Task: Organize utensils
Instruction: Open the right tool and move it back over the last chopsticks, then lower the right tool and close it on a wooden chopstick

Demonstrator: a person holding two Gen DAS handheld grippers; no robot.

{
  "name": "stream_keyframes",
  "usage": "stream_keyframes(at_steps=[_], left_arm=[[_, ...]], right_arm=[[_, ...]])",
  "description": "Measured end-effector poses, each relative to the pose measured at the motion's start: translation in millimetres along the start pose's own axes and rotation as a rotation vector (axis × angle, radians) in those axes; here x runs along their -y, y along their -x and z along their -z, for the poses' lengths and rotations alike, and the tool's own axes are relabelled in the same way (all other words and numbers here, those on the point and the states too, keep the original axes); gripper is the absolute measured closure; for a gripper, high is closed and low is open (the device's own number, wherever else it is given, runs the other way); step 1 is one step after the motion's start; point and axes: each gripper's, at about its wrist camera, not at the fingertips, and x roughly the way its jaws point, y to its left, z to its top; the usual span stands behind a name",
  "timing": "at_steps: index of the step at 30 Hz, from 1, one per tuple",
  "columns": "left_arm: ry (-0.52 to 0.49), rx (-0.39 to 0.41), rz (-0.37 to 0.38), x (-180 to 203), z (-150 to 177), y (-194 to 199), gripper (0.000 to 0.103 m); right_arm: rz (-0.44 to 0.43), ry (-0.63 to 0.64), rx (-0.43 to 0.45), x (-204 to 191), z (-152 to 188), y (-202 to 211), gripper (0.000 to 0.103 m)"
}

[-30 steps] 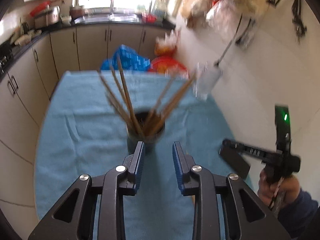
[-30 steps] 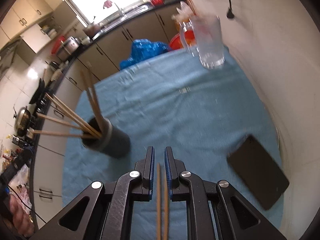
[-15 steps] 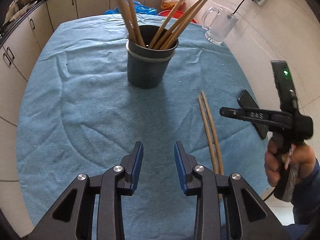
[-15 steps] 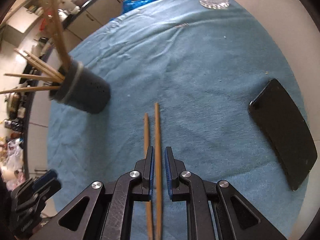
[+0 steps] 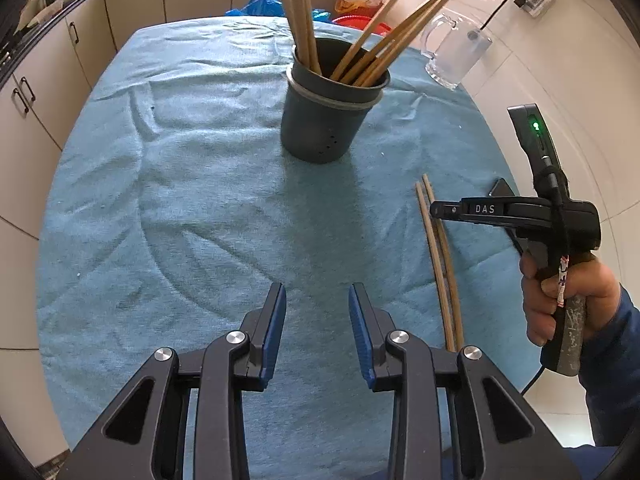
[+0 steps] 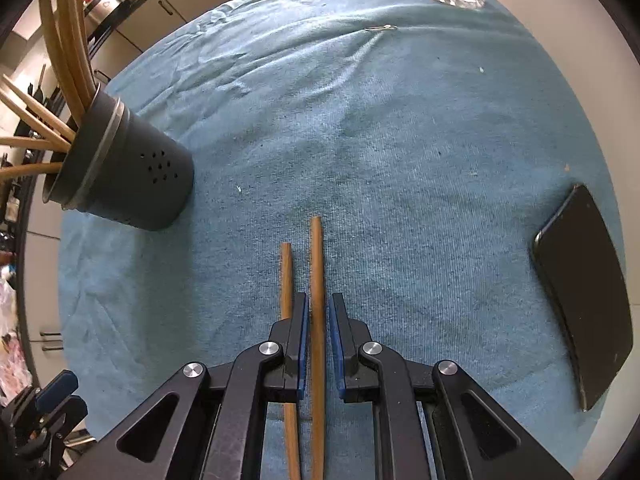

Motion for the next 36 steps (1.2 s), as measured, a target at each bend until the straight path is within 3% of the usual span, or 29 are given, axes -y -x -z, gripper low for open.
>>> stream_keyframes(at_steps=[5, 12, 17, 20, 24, 31, 33, 36], left_arm=[[-0.012, -0.029, 0.043, 11.6, -7.3, -10.5, 0.07], [-0.059, -0.112, 0.122, 57.3, -25.5, -43.2, 0.067], [-0.039, -0.187, 0.166, 85.1, -40.3, -78.3, 0.067], [-0.021, -0.223, 0.17, 99.3, -50.1, -98.3, 0.067], [-0.028, -0.249, 0.112, 112.2, -59.9, -117.2, 0.068], [-0.033, -0.262, 0.036, 123.3, -68.9, -138.1, 0.086], [-0.032, -0.261, 0.035, 123.7, -68.5, -140.7, 0.097], [-0.044, -0.233, 0.036, 126.3, -66.6, -142.8, 0.097]], right_arm=[[0.02, -0.027, 0.028, 17.5, 8.5, 12.4, 0.097], [-0.029, -0.075, 0.146, 53.4, 38.4, 64.9, 0.097], [-0.051, -0.101, 0.195, 65.8, 56.9, 92.4, 0.097], [-0.065, -0.11, 0.218, 70.8, 66.3, 107.6, 0.096], [-0.077, -0.112, 0.243, 75.0, 72.8, 121.6, 0.096], [-0.085, -0.103, 0.268, 82.6, 84.7, 139.2, 0.096], [-0.088, -0.101, 0.271, 83.8, 84.9, 141.4, 0.096], [-0.095, -0.097, 0.275, 87.2, 85.7, 144.3, 0.096]])
